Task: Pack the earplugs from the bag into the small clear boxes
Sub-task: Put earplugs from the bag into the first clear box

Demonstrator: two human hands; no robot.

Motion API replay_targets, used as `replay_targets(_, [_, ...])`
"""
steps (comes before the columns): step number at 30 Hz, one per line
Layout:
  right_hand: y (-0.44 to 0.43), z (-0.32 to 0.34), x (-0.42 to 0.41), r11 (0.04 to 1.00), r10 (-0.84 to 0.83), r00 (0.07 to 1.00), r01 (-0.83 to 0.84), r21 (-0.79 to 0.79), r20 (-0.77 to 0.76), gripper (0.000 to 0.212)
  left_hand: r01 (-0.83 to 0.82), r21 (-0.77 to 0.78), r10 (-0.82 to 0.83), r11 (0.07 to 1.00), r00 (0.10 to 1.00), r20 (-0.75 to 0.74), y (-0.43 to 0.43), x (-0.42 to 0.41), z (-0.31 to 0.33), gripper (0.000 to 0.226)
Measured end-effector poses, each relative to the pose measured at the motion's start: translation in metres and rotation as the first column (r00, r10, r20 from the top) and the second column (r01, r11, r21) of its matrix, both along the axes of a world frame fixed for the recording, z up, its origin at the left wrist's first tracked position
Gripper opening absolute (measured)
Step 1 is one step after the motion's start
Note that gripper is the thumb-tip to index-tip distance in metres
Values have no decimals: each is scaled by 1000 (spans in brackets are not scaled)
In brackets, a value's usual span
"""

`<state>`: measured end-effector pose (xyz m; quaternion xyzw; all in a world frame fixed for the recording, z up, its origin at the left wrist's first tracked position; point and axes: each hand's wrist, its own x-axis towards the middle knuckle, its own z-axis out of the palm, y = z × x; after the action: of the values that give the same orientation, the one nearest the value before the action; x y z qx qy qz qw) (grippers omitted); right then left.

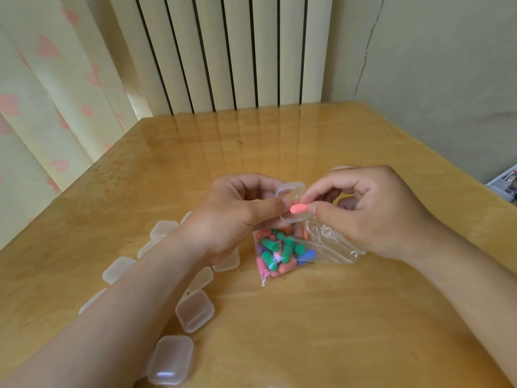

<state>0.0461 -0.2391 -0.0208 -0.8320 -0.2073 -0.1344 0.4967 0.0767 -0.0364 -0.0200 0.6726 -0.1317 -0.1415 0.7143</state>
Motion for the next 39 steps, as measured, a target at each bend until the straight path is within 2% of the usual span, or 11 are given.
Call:
replay_targets(3, [1,-2,1,1000,-17,1000,17,-4,12,5,35,-53,-37,998,999,-38,0,0,1,39])
replay_targets(10, [1,-6,3,999,-22,999,24,-48,35,9,50,-83,-57,995,995,-81,1,-1,4,24])
replay_targets(16, [0,-5,2,1000,16,1000,-16,1,26,10,35,-136,-47,990,995,-91,0,-1,7,42])
replay_targets(21, [-2,-2,2,999,8,998,-11,46,65,13,13,-155,-30,988,994,-110,2,2,5,30])
replay_targets(27, [-2,-7,3,993,-28,993,41,-113,113,42,64,-167,-86,984,988,-127,2,-1,7,33])
replay_targets(32, [0,-5,2,987,-7,984,36,-158,181,32,76,-151,-93,986,990,-106,0,-4,7,30])
replay_targets(39, [1,-3,0,985,-4,980,38,-168,200,32,82,-137,-94,987,992,-85,-1,-5,8,26])
